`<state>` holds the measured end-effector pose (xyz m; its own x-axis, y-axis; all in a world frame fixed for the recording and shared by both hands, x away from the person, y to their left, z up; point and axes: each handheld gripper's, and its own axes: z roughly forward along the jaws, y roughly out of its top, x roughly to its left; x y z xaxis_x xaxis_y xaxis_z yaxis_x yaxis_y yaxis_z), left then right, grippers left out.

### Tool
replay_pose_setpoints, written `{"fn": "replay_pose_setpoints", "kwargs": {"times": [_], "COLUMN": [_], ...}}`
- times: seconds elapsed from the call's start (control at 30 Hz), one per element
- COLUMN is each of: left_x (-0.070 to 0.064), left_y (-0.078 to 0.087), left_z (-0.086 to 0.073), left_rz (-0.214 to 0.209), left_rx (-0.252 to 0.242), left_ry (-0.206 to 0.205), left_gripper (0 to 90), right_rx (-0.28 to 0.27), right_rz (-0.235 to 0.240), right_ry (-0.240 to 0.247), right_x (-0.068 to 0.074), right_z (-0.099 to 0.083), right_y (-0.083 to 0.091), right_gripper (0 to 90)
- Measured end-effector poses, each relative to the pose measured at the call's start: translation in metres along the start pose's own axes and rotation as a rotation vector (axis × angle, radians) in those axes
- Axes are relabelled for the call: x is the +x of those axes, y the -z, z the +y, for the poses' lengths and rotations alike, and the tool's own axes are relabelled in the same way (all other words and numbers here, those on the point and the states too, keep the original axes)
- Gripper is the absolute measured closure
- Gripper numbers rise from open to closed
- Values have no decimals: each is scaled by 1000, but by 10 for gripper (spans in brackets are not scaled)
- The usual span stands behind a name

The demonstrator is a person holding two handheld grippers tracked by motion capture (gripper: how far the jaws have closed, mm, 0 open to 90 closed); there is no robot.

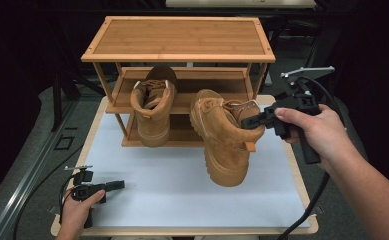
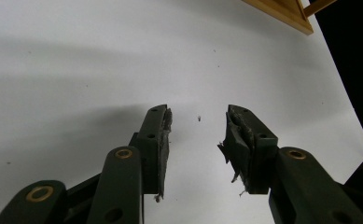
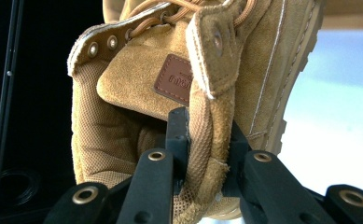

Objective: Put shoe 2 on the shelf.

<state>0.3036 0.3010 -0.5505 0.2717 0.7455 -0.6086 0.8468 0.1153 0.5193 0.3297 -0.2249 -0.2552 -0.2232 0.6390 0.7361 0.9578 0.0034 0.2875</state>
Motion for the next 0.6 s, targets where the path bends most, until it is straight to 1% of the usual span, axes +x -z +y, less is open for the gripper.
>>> {"fn": "replay_pose_setpoints", "kwargs": {"times": [0.03, 0.07, 0.1, 0.13, 0.2, 0.23, 0.27, 0.3, 0.33, 0.4, 0.43, 0.47, 0.5, 0.53, 0.57, 0.6], "left_x": [0, 1, 2, 2, 3, 3, 4, 4, 5, 5, 4, 3, 3, 2, 2, 1], "left_y": [1, 3, 4, 5, 6, 6, 5, 5, 3, 2, 1, 0, 0, -1, -1, -1], "left_z": [1, 2, 2, 2, 2, 2, 2, 2, 3, 3, 4, 5, 5, 5, 5, 6], "left_rz": [4, 2, 2, 3, 5, 5, 4, 4, 5, 6, 5, 4, 4, -2, -2, 3], "left_rx": [-1, -13, -16, -17, -15, -15, -17, -17, -13, -8, -6, -5, -5, -8, -8, -9], "left_ry": [-4, 3, 0, 1, 3, 3, 7, 7, 6, 4, 2, 3, 3, -1, -1, -4], "left_gripper": [594, 594, 594, 595, 595, 595, 595, 595, 595, 596, 596, 597, 596, 596, 597, 597], "right_rx": [0, -22, -32, -48, -62, -62, -86, -86, -102, -138, -139, -153, -153, -167, -167, -191], "right_rz": [0, -3, 5, 9, 18, 18, 28, 28, 29, 27, 19, 8, 8, 3, 3, -9], "right_ry": [0, 6, 5, 1, -3, -3, -12, -12, -11, -3, 4, 8, 8, 8, 8, 6], "right_x": [0, -1, -3, -5, -10, -10, -13, -13, -14, -15, -15, -16, -16, -17, -17, -16], "right_z": [0, 7, 10, 13, 20, 20, 27, 27, 34, 42, 46, 49, 49, 56, 56, 61], "right_y": [0, -5, -7, -10, -15, -15, -21, -21, -26, -33, -37, -40, -40, -47, -47, -54], "right_gripper": [786, 786, 786, 786, 786, 786, 786, 786, 786, 786, 786, 786, 786, 786, 786, 786]}}
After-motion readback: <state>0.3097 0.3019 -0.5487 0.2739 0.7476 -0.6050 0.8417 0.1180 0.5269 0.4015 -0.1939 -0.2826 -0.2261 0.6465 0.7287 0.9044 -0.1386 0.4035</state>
